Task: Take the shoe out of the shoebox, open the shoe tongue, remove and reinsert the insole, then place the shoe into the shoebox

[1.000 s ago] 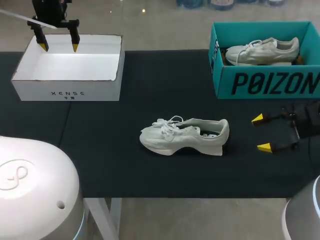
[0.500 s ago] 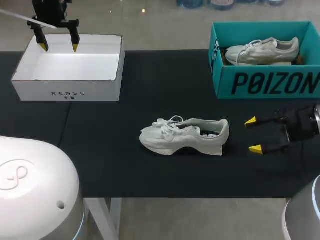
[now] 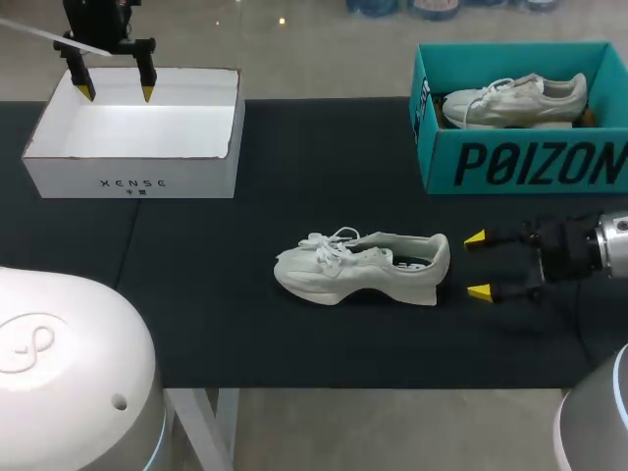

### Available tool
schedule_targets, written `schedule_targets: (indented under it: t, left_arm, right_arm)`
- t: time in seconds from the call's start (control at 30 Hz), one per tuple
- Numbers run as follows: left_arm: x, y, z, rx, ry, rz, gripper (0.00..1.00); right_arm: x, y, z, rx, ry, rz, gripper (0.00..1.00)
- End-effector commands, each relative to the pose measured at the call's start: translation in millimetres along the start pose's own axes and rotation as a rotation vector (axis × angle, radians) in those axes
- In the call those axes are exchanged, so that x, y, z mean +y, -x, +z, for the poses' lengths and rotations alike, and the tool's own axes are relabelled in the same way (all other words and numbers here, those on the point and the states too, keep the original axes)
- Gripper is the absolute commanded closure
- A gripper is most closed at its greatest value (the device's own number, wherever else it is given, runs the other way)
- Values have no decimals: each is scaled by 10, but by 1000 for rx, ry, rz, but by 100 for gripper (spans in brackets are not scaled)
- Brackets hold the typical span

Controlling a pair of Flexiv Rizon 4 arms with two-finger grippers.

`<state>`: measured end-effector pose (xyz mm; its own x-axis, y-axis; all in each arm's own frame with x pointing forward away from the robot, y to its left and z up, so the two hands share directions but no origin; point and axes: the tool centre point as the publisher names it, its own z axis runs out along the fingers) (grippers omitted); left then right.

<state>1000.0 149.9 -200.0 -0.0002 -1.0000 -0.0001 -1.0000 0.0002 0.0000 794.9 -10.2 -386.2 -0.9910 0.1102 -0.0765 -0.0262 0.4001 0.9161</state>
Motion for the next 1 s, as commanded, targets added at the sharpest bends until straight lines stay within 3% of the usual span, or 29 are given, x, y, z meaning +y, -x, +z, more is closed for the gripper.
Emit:
schedule_targets:
  t: [0.03,0.27,0.6,1.0]
  left_arm:
    - [0,0,0,0,0,0,0]
    - [0,0,0,0,0,0,0]
    - [0,0,0,0,0,0,0]
    - [0,0,0,0,0,0,0]
  right_arm:
    - [-7,117,187,10,-4,-4,0]
    - [-36,178,348,17,3,-6,0]
    - [-56,69,550,27,27,17,0]
    - [-101,76,730,45,33,35,0]
